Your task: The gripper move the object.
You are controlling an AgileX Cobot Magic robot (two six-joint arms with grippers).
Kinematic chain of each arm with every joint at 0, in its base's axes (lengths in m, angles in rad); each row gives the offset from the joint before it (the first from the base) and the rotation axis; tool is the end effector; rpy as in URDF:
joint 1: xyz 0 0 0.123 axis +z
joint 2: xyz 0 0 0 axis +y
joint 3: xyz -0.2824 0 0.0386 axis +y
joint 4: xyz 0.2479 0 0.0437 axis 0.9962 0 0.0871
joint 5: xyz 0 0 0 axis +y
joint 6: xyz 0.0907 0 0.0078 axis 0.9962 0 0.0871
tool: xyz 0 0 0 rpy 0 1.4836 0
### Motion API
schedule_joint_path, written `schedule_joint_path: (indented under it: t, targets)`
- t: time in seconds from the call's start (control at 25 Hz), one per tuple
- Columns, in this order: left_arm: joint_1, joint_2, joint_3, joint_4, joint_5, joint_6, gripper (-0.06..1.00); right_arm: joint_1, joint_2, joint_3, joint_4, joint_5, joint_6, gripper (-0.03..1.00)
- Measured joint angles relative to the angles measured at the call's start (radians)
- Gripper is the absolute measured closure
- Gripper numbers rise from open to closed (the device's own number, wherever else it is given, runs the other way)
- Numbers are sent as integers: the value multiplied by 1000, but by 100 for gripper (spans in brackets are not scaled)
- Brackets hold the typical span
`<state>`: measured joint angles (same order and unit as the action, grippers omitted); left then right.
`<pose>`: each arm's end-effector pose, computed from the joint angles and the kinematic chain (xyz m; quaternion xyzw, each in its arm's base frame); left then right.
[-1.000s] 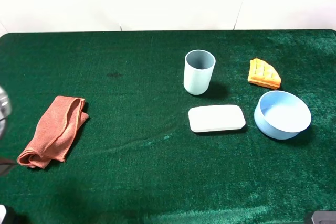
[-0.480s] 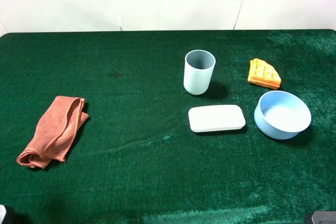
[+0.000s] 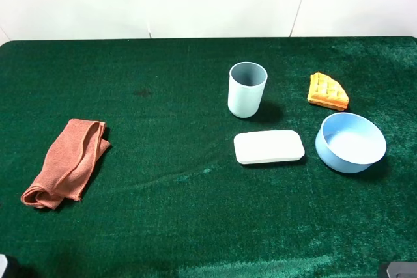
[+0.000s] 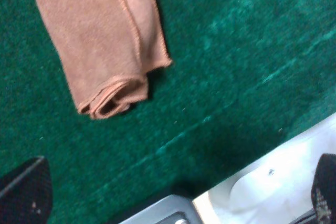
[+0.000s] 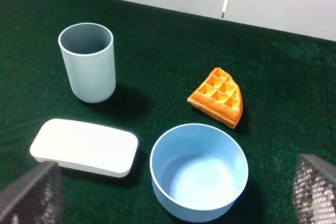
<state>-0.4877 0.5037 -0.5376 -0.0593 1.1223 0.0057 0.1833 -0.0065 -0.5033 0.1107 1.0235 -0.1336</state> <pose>0.0565 -0.0355 0.2686 0.2296 0.9314 -0.0954 0.2657 -0.0065 0.0075 0.2815 -0.1338 0.8287 0.0687 0.5391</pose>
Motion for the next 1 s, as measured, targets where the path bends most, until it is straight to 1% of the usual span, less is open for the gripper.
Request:
schedule_joint_path:
  t: [0.12,0.28,0.4,0.48,0.56,0.68,0.8,1.0]
  targets:
    - [135,-74,0,-77,2,104,-5,0,0,0,0,0,0,30]
    - [298,-176,0,-127,3,175,-5,0,0,0,0,0,0,30]
    - [387,-267,3,-145,6,205,-5,0,0,0,0,0,0,30]
    - [428,-334,3,-158,12,221,-5,0,0,0,0,0,0,30]
    - [461,-391,3,-167,16,235,-5,0,0,0,0,0,0,30]
    - [485,-461,3,-171,20,238,-5,0,0,0,0,0,0,30]
    - [485,-506,3,-173,23,239,-5,0,0,0,0,0,0,30]
    - [485,-511,3,-173,29,242,-5,0,0,0,0,0,0,30]
